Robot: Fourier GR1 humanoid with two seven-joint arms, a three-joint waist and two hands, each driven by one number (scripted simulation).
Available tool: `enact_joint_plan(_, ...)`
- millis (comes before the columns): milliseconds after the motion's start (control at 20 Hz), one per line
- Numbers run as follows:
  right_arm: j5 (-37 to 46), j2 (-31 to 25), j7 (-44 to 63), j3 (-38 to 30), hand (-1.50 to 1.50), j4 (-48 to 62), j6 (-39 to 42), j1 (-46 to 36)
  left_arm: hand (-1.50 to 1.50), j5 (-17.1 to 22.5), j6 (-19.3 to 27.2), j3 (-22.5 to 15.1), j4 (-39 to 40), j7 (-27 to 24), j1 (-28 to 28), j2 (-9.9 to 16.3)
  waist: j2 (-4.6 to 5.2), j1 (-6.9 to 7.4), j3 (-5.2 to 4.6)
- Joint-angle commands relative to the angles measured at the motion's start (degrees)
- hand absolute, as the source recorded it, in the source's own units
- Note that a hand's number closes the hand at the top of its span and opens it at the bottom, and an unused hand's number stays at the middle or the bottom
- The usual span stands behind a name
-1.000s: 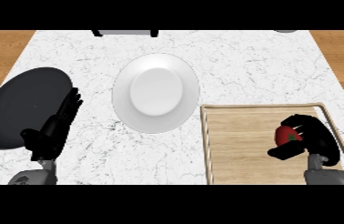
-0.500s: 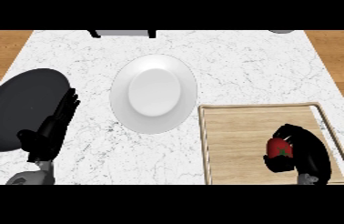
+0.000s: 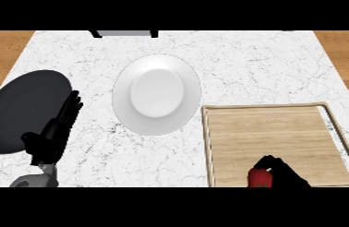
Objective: Pick the tomato from the tray and place it in the plate
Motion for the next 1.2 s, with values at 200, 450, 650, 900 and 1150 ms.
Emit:
enact_joint_plan(200,17.07,3.51,7.79,13.05,1.5,-13.63,6.28,-0.23,0.0,-0.91,0.21,0.66,2.57,-1.24,-1.99,-0.74,0.28,0.45,0.22)
enact_joint_plan(450,26.74,6.71,9.96,17.58,1.5,-17.11,7.31,-6.5,0.0,-2.01,1.87,-0.7,0.3,2.18,-3.25,-2.09,0.23,0.66,0.22)
enact_joint_plan(650,25.82,6.84,15.41,20.72,1.5,-15.86,13.33,-16.73,0.0,-1.51,-0.64,0.55,2.19,-1.2,-1.11,-1.02,0.41,0.99,0.22)
enact_joint_plan(900,17.91,6.89,24.71,19.07,1.5,-9.8,17.94,-32.61,0.0,-0.41,-2.16,1.58,-1.31,-0.21,0.46,-0.16,0.4,1.39,0.24)
enact_joint_plan(1150,6.94,6.9,28.05,12.01,1.5,3.85,14.42,-47.27,0.0,-2.24,-0.46,-0.92,-2.84,1.34,0.37,-2.6,0.57,2.44,0.25)
